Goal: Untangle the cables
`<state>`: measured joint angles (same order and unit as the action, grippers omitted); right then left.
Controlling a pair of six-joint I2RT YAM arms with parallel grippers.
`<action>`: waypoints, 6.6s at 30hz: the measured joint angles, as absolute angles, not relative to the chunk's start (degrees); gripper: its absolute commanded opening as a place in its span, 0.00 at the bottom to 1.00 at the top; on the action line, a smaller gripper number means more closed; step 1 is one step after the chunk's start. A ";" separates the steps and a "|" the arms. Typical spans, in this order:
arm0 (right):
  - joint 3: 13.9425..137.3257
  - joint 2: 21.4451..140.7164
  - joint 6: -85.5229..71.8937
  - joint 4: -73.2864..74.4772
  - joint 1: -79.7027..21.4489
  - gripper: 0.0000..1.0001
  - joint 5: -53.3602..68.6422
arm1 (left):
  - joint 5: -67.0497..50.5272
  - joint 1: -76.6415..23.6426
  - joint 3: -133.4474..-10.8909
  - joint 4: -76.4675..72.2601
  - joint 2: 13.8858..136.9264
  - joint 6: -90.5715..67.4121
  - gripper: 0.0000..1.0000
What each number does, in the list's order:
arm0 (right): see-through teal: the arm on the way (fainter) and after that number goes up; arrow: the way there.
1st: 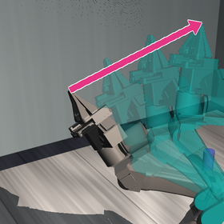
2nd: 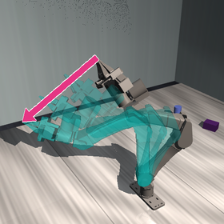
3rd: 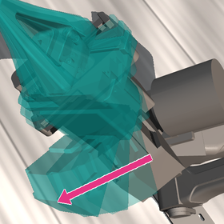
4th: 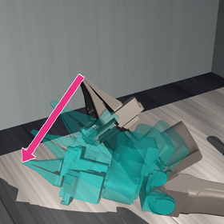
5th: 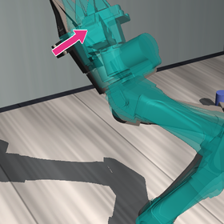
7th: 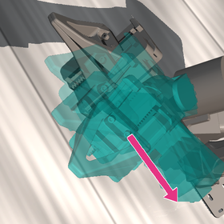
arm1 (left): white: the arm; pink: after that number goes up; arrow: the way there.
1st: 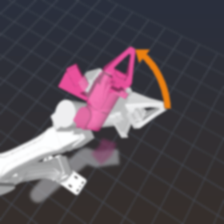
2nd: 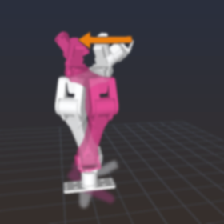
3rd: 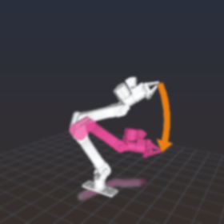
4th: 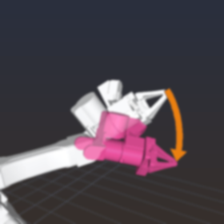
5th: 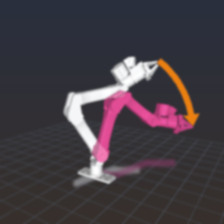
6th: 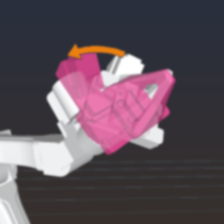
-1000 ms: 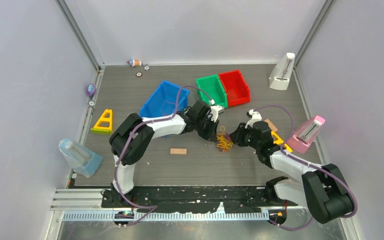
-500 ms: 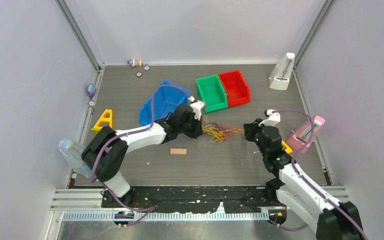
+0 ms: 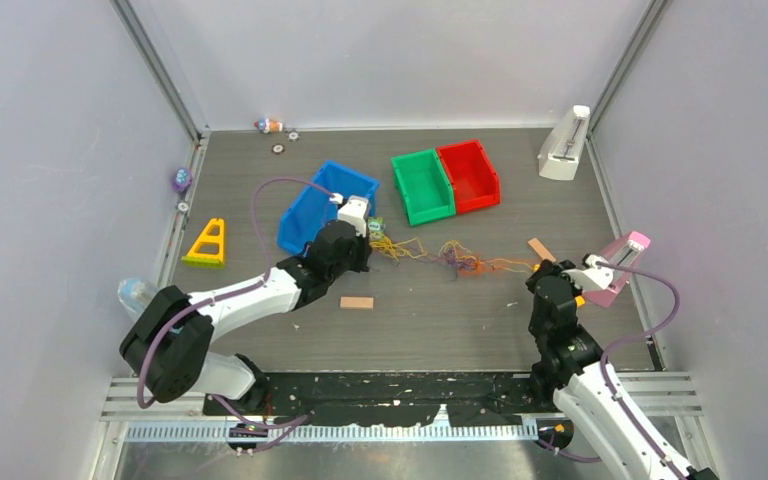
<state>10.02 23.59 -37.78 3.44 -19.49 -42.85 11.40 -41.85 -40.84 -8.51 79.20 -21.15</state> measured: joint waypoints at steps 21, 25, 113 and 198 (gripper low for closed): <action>9.85 48.95 -19.22 -21.63 -19.81 0.82 6.57 | -6.35 -45.08 -44.71 -11.07 84.01 -15.09 0.00; 10.31 52.47 -18.26 -26.70 -22.20 0.75 15.57 | -9.10 -46.63 -46.09 -11.68 84.79 -13.41 0.00; 19.53 69.76 -16.03 -28.34 -29.93 0.86 22.02 | -11.16 -46.65 -39.55 -10.41 76.12 -11.42 0.00; 8.38 48.77 -18.00 -44.12 -27.57 0.98 30.81 | -18.55 -42.74 -51.46 -5.93 60.47 -22.52 0.00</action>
<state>8.38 48.77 -18.00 -44.12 -27.57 30.81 -18.55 -42.74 -51.46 -5.93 60.47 -22.52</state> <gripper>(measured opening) 0.971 0.006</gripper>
